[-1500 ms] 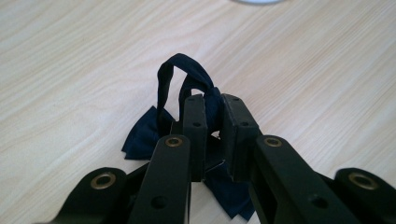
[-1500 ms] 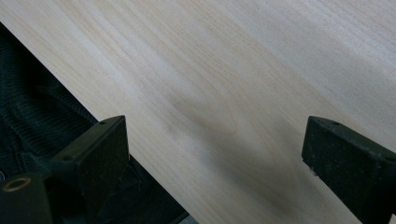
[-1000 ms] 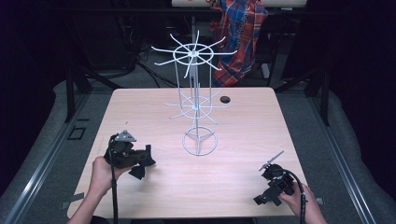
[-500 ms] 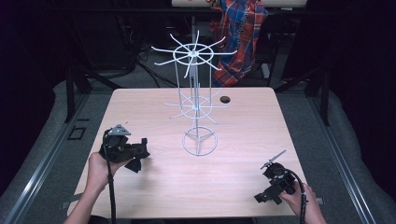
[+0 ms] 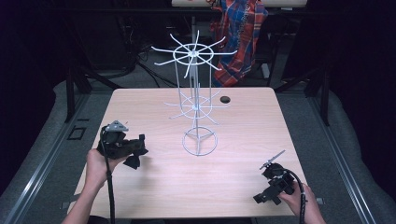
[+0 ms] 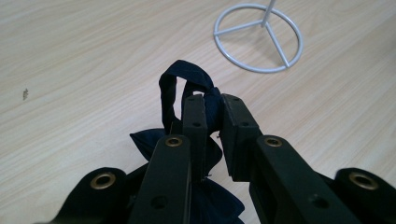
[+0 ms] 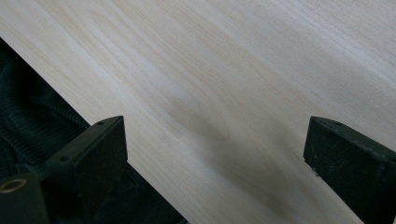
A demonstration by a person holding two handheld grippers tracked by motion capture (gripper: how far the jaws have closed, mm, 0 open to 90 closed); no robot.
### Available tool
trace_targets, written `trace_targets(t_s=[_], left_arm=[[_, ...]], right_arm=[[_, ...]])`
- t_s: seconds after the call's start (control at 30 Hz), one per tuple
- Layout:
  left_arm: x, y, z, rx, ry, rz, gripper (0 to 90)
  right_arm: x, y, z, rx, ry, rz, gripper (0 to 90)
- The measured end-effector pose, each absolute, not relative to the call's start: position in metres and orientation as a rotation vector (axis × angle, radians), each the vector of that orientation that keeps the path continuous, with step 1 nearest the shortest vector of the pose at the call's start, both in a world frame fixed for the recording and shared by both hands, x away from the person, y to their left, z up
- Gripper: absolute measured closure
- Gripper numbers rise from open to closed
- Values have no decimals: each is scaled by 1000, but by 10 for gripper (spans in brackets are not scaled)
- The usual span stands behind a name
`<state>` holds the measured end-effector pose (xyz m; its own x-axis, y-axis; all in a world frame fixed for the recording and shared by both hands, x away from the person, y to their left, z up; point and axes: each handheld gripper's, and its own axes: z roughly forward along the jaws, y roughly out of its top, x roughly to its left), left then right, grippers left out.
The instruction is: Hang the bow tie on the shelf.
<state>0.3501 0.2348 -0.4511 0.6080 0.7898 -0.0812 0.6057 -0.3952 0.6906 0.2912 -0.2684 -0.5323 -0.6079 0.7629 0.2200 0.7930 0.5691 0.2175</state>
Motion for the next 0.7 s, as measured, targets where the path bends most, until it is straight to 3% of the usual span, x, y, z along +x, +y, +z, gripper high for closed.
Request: trace_targets(t_s=[0.7], left_arm=[[371,228,-444,2083,1093,318,815]], right_arm=[[293,-263,-532,-1322,-2686,-439,53]])
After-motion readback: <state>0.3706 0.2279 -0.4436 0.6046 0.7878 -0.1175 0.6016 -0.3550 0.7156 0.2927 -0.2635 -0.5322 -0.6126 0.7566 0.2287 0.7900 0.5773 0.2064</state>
